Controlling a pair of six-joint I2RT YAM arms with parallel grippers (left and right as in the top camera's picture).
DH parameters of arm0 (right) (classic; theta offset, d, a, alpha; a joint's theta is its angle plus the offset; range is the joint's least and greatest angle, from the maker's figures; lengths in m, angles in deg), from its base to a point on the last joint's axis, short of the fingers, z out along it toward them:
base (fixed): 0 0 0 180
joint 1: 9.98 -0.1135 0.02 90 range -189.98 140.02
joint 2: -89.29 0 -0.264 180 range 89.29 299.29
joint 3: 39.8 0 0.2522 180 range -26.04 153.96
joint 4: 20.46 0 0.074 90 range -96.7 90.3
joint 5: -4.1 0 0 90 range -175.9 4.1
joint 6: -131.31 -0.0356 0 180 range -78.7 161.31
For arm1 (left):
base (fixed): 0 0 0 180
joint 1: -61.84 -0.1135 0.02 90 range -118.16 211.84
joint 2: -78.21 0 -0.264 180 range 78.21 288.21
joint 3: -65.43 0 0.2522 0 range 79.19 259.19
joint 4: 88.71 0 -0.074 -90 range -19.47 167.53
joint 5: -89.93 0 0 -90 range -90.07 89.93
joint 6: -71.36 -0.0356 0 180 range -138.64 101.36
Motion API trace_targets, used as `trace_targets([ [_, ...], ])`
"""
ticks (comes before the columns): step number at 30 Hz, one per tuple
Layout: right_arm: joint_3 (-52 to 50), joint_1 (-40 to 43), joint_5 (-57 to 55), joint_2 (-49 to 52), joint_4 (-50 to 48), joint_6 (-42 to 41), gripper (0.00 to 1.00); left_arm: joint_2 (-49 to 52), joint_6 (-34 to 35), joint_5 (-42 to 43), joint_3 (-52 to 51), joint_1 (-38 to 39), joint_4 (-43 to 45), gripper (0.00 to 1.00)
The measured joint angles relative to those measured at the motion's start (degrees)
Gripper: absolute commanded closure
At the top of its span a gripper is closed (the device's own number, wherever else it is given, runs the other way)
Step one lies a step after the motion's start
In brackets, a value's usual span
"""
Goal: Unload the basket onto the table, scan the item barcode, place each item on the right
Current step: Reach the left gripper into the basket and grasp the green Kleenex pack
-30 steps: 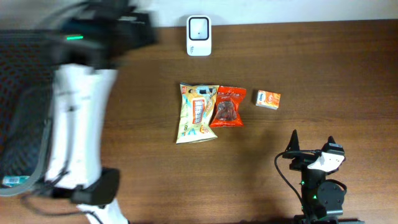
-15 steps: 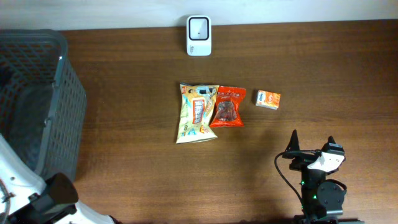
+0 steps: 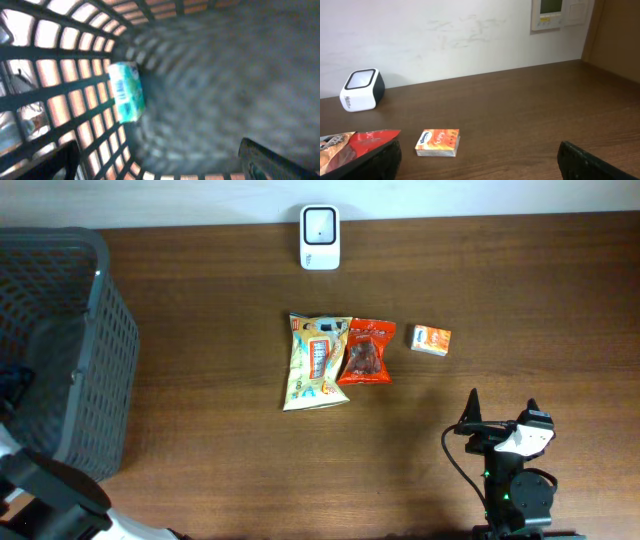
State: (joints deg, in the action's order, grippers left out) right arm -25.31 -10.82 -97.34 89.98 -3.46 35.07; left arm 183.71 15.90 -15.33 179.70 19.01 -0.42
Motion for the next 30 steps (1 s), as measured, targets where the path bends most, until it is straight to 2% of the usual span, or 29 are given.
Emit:
trace_targets([
  [5,0.00,0.00,0.00,0.00,0.00,-0.02,0.01,0.00,0.26,-0.83,-9.57,-0.85,8.87,0.00],
  [7,0.00,0.00,0.00,0.00,0.00,-0.04,0.02,0.00,0.24,-3.54,-12.37,-1.07,11.37,0.01],
  [12,0.00,0.00,0.00,0.00,0.00,0.00,0.02,0.00,0.48,-9.22,-15.85,-1.07,13.31,0.04],
  [16,0.00,0.00,0.00,0.00,0.00,-0.02,0.02,0.00,0.98,-10.78,-17.09,-1.07,14.10,0.14],
  [19,0.00,0.00,0.00,0.00,0.00,-0.02,0.02,0.00,1.07,-12.04,-17.18,-1.07,14.60,0.32],
  [23,0.00,0.00,0.00,0.00,0.00,0.00,0.02,0.00,0.96,-14.12,-17.16,-1.07,14.60,0.46],
  [25,0.00,0.00,0.00,0.00,0.00,-0.02,0.02,0.00,0.83,-14.64,-17.14,-1.07,14.29,0.47],
  [27,0.00,0.00,0.00,0.00,0.00,0.00,0.01,0.00,0.66,-15.04,-16.85,-1.07,13.53,0.40],
  [30,0.00,0.00,0.00,0.00,0.00,0.00,0.02,0.00,0.66,-15.80,-16.28,-1.07,12.15,0.38],
])
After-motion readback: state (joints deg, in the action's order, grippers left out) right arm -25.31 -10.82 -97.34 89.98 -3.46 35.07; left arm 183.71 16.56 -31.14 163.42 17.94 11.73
